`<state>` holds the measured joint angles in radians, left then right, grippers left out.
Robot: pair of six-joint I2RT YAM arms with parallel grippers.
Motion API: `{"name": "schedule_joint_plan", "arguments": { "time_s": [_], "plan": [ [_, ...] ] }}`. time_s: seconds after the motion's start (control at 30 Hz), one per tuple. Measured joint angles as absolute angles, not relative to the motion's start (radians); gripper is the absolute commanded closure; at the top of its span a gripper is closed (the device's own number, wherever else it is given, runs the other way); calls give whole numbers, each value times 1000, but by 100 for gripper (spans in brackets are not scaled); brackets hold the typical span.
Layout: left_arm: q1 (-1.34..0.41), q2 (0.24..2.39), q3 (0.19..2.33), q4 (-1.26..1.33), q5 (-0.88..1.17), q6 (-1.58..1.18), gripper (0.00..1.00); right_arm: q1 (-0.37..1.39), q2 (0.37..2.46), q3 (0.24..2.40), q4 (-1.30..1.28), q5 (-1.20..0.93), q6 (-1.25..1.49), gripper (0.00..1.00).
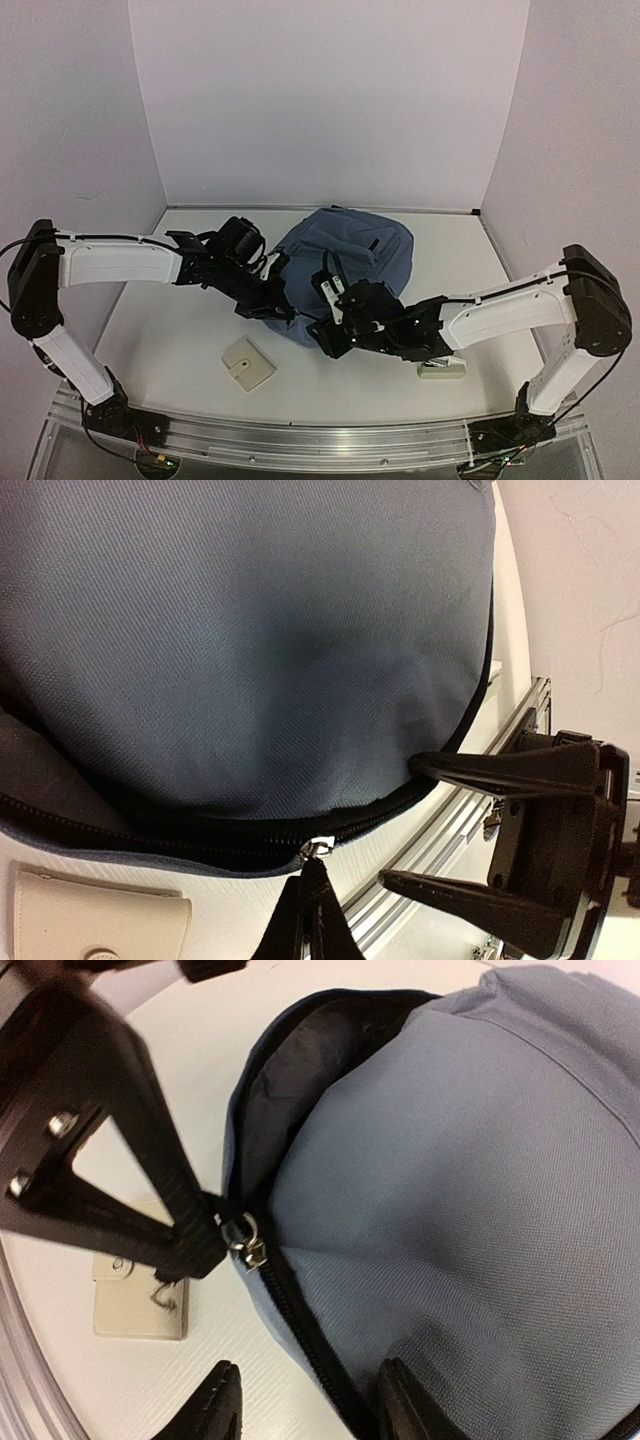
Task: Pack the student bag
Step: Zip the student bag at the center of the board.
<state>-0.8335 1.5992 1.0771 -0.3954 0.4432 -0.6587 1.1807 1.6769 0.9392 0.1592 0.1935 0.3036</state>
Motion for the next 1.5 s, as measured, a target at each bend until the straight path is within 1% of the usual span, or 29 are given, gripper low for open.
{"name": "schedule_joint_plan", "arguments": {
  "time_s": [0.07, 0.1, 0.17, 0.27, 0.3, 0.5, 0.87, 1.27, 1.37, 1.5],
  "plan": [
    [-824, 1594, 1077, -395, 449, -662, 100, 1207, 1684, 945, 157, 238, 293, 62],
    [-821, 1592, 1077, -396, 452, -663, 100, 1220, 1690, 948, 155, 262, 286, 68],
    [-816, 1591, 1077, -396, 457, -663, 100, 1244, 1712, 961, 145, 329, 285, 85],
    [-814, 1591, 1077, -400, 463, -664, 100, 1269, 1757, 979, 137, 423, 283, 99],
    [-814, 1591, 1077, -403, 466, -664, 100, 1275, 1770, 981, 135, 451, 286, 100],
    [-797, 1590, 1077, -402, 472, -681, 100, 1304, 1809, 1002, 141, 532, 284, 100],
    [-734, 1581, 1065, -398, 541, -739, 100, 1312, 1837, 1003, 229, 458, 288, 100],
    [-713, 1602, 1065, -427, 589, -787, 100, 1356, 1876, 1019, 258, 488, 328, 100],
    [-711, 1601, 1065, -434, 591, -781, 100, 1361, 1848, 997, 260, 504, 356, 100],
    [-715, 1574, 1063, -465, 596, -753, 100, 1364, 1741, 932, 264, 502, 388, 100]
  ]
}}
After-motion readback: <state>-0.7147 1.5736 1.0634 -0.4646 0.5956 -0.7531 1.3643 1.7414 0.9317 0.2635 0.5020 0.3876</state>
